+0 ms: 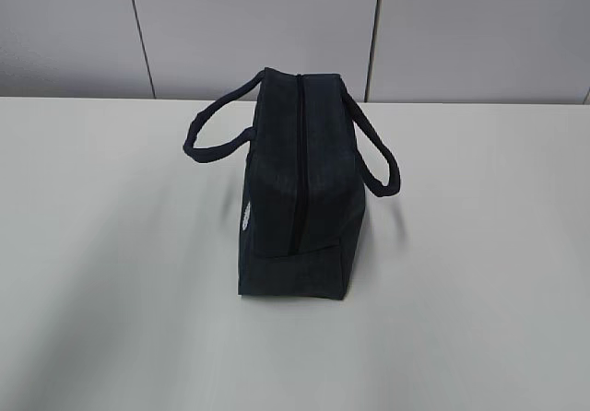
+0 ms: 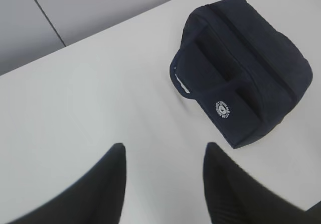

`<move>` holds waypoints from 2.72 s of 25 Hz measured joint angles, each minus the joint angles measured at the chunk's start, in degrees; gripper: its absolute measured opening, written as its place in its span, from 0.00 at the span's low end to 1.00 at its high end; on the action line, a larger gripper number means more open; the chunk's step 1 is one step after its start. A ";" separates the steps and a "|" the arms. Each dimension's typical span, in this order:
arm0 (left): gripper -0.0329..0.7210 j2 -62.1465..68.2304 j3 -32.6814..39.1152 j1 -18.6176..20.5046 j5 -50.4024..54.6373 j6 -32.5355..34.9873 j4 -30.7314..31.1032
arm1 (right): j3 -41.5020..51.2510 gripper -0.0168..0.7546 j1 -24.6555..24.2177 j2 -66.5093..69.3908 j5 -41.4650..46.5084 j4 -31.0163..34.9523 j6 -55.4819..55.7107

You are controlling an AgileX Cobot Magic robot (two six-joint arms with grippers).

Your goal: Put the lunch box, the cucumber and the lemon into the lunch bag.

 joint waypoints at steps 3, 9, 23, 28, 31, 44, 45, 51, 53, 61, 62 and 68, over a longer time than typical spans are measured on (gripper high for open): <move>0.49 -5.23 3.09 0.00 0.37 0.00 0.09 | 5.19 0.52 0.00 -4.49 0.12 0.00 0.47; 0.48 -19.81 15.90 0.00 0.72 -1.00 0.38 | 23.45 0.52 0.00 -20.54 -0.51 0.00 0.55; 0.48 -52.43 29.37 0.00 11.20 -3.92 0.82 | 67.87 0.51 0.00 -66.32 -2.20 4.57 4.25; 0.48 -58.05 34.79 0.00 11.46 -3.95 1.88 | 75.60 0.52 0.00 -74.65 -0.72 4.96 4.82; 0.48 -61.01 38.28 0.00 11.68 -4.08 1.96 | 78.09 0.51 0.00 -74.91 -0.04 3.85 4.87; 0.48 -62.87 46.93 0.00 10.88 -5.20 3.25 | 84.82 0.50 0.00 -74.91 -3.49 1.68 4.87; 0.48 -62.87 47.06 0.00 10.29 -5.20 3.39 | 85.23 0.50 0.00 -74.91 -4.42 1.57 4.87; 0.42 -62.87 48.38 0.00 5.70 -5.20 3.52 | 86.13 0.50 0.00 -74.91 -6.27 0.78 4.87; 0.42 -62.87 49.34 0.00 3.77 -4.99 3.52 | 86.22 0.50 0.00 -74.91 -6.40 0.64 4.87; 0.40 -62.87 49.47 0.00 3.10 -4.99 3.55 | 86.22 0.50 0.00 -74.91 -6.63 0.47 4.87; 0.40 -62.87 49.47 0.00 3.10 -4.99 3.64 | 86.22 0.50 0.00 -74.91 -6.63 0.47 4.87; 0.39 -62.87 49.47 0.00 3.03 -4.99 3.64 | 86.22 0.49 -1.52 -74.91 -6.67 0.37 4.87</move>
